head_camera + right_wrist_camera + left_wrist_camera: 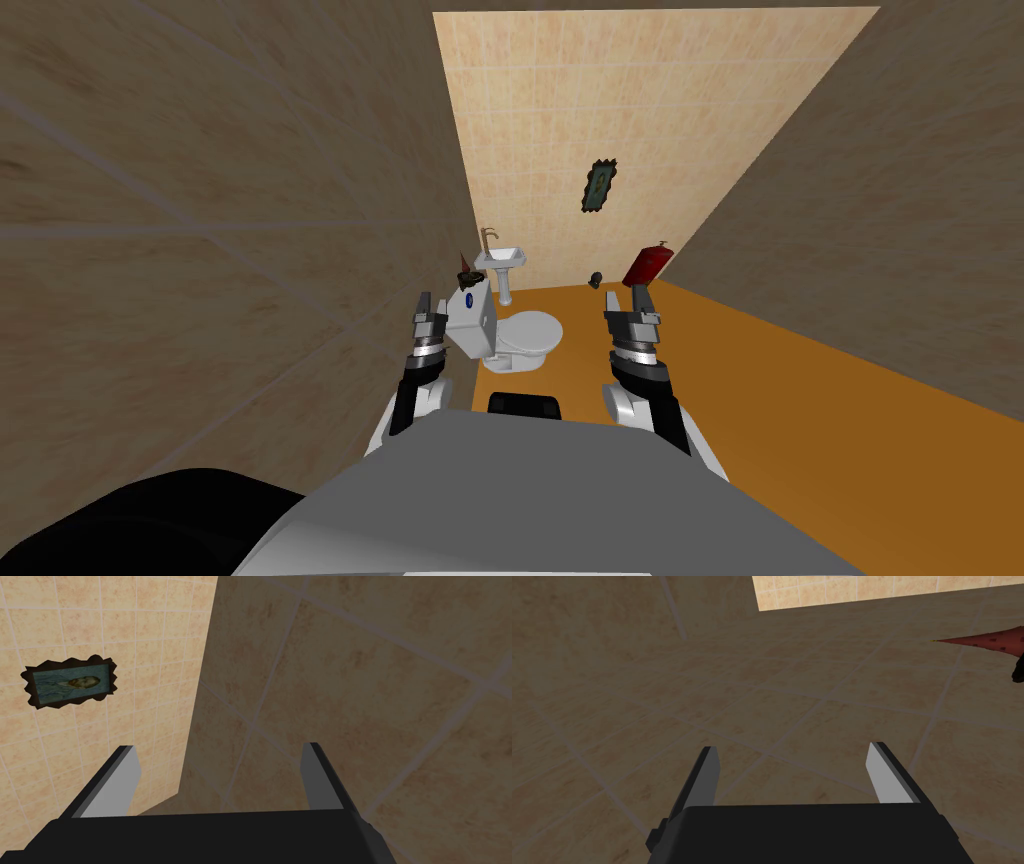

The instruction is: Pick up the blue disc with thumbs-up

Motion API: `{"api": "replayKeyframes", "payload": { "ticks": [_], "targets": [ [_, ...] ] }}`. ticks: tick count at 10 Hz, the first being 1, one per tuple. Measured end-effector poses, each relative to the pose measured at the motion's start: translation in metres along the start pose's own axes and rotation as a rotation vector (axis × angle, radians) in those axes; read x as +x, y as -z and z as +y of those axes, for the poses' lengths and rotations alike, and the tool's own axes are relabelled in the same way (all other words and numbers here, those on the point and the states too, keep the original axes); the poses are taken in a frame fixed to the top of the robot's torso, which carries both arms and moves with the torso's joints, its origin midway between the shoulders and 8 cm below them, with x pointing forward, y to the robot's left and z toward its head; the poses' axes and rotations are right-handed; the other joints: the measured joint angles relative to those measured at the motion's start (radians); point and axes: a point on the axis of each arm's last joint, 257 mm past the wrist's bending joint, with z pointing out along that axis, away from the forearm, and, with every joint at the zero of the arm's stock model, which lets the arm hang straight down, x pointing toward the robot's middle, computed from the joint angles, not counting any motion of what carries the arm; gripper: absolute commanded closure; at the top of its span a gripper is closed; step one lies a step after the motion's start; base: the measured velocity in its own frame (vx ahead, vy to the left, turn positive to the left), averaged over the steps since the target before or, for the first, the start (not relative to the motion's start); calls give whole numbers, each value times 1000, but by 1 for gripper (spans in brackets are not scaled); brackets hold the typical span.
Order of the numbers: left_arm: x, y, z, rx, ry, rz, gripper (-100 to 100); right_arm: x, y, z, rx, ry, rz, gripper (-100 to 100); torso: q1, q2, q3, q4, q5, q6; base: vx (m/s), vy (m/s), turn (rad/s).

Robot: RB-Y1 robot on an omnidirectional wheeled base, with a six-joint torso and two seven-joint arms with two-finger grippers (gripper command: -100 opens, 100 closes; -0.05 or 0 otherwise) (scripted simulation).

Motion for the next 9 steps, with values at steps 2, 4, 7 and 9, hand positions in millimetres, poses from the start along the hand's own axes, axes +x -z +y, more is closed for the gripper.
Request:
{"api": "replayKeyframes", "payload": {
  "ticks": [2,4,7,9],
  "targets": [
    [0,3,7,-27,-32,43,-100,0,0,0,0,0,0,0,-2,-3,-2,-1,0,0,56,-33,43],
    [-4,6,16,-62,-71,86,-100,0,0,0,0,0,0,0,-2,-4,-2,-1,-1,0,67,-48,52],
    [-9,14,30,-129,-141,156,-100,0,0,0,0,0,0,0,-4,-6,-3,-1,-1,0,79,-58,63],
    [-12,15,37,-155,-175,192,-100,0,0,0,0,0,0,0,-3,-5,-3,-1,-1,0,73,-50,68]
  ]
}}
